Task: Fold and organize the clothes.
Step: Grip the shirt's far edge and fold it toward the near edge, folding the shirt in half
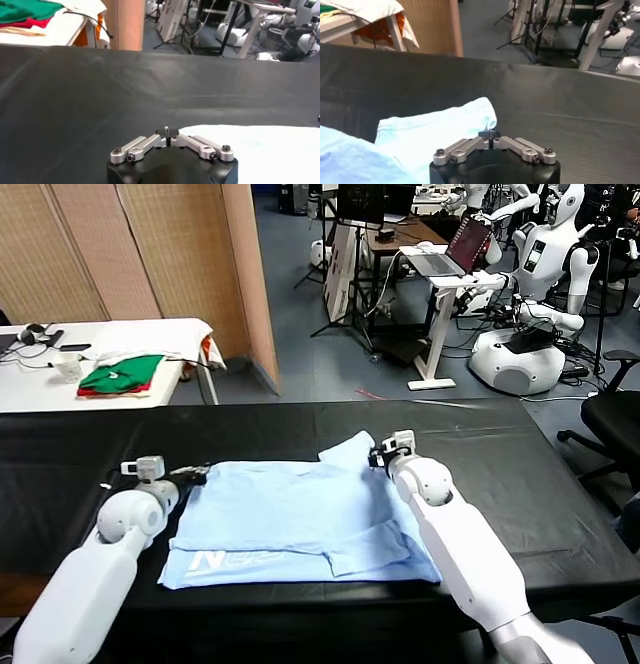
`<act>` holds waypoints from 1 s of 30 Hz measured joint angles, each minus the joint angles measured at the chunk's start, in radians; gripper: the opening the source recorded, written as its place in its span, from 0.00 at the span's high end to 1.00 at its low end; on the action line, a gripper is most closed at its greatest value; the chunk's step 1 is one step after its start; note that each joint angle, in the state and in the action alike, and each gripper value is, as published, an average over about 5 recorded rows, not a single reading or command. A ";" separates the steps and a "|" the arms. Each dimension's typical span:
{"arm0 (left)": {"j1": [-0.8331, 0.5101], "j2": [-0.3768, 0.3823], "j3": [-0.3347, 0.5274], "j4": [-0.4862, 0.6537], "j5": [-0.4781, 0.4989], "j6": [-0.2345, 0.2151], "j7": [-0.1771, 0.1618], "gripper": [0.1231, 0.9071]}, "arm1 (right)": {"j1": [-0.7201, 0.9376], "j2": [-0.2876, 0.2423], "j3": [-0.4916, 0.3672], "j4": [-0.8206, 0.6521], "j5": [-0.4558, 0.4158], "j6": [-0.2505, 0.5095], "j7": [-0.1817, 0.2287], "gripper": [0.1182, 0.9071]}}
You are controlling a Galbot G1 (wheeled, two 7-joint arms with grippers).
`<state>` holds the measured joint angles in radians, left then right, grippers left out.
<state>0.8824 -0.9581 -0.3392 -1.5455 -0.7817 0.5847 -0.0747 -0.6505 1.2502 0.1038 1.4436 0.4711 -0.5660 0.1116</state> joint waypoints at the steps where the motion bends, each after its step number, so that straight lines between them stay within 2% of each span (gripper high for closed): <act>1: 0.004 0.002 -0.005 -0.007 -0.003 0.001 -0.001 0.97 | -0.007 -0.006 0.003 0.016 0.002 0.005 0.000 0.97; 10: 0.075 0.042 -0.067 -0.126 -0.028 0.006 -0.003 0.97 | -0.108 -0.072 0.044 0.194 0.003 -0.008 0.006 0.97; 21: 0.243 0.098 -0.166 -0.308 -0.012 0.000 0.012 0.97 | -0.287 -0.156 0.128 0.430 -0.013 -0.105 0.041 0.97; 30: 0.357 0.091 -0.220 -0.374 0.015 -0.004 0.016 0.97 | -0.459 -0.212 0.167 0.575 -0.018 -0.153 0.043 0.97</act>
<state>1.2394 -0.8669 -0.5595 -1.9191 -0.7667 0.5811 -0.0583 -1.1093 1.0380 0.2711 2.0186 0.4533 -0.7191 0.1542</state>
